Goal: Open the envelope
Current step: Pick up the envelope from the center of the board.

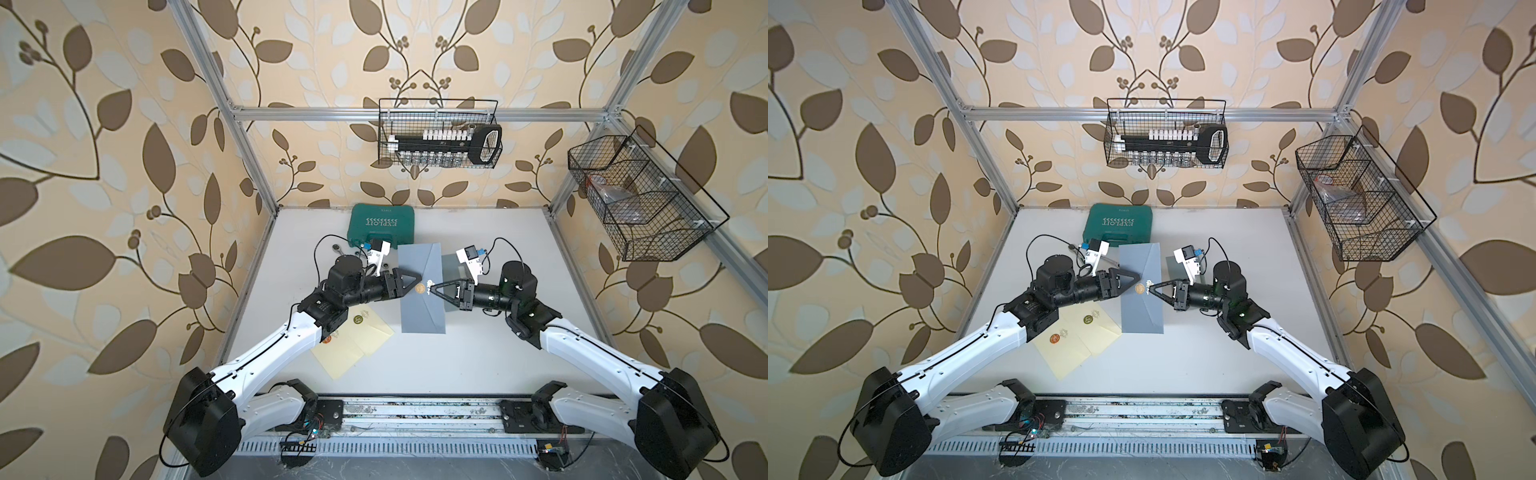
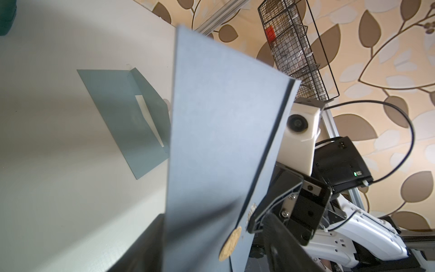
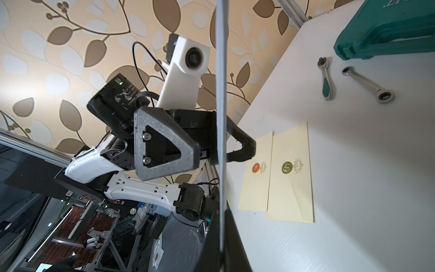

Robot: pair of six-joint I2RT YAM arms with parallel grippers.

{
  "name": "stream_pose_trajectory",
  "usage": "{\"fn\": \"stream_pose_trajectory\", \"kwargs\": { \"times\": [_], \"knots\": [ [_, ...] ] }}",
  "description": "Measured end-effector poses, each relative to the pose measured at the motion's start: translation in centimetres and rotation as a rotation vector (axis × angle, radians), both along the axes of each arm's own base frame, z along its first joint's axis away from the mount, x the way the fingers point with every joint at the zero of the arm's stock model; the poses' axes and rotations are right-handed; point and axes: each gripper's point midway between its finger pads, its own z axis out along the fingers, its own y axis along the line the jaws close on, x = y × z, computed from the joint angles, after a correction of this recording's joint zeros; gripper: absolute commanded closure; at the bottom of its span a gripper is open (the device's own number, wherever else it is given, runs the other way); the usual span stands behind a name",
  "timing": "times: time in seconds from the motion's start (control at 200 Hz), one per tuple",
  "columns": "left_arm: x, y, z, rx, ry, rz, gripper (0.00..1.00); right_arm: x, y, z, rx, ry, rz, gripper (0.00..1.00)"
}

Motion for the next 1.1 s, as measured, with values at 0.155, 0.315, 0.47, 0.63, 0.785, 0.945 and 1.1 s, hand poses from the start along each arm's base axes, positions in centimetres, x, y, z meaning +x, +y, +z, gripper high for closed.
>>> {"fn": "stream_pose_trajectory", "kwargs": {
  "times": [0.155,0.315,0.47,0.63,0.785,0.945,1.1],
  "knots": [
    [-0.2,0.1,0.9,-0.022,-0.012,-0.002,0.41,0.1,-0.1,0.2,0.029,0.016,0.036,0.98],
    [0.0,0.6,2.2,-0.063,-0.033,0.005,0.47,-0.5,0.1,0.6,0.049,0.015,0.086,0.98],
    [0.0,0.7,3.2,-0.098,-0.042,-0.001,0.52,-0.9,0.2,0.8,0.061,0.022,0.109,0.97],
    [-0.2,0.5,3.7,-0.123,-0.04,-0.017,0.56,-1.1,0.3,1.0,0.067,0.026,0.118,0.96],
    [-0.4,0.5,4.0,-0.137,-0.039,-0.025,0.6,-1.1,0.3,0.9,0.069,0.033,0.121,0.95],
    [-0.3,0.4,4.1,-0.139,-0.038,-0.025,0.65,-0.9,0.4,0.7,0.069,0.047,0.12,0.93],
    [-0.3,0.4,3.9,-0.135,-0.04,-0.025,0.71,-0.9,0.4,0.8,0.073,0.047,0.12,0.91]
  ]
}}
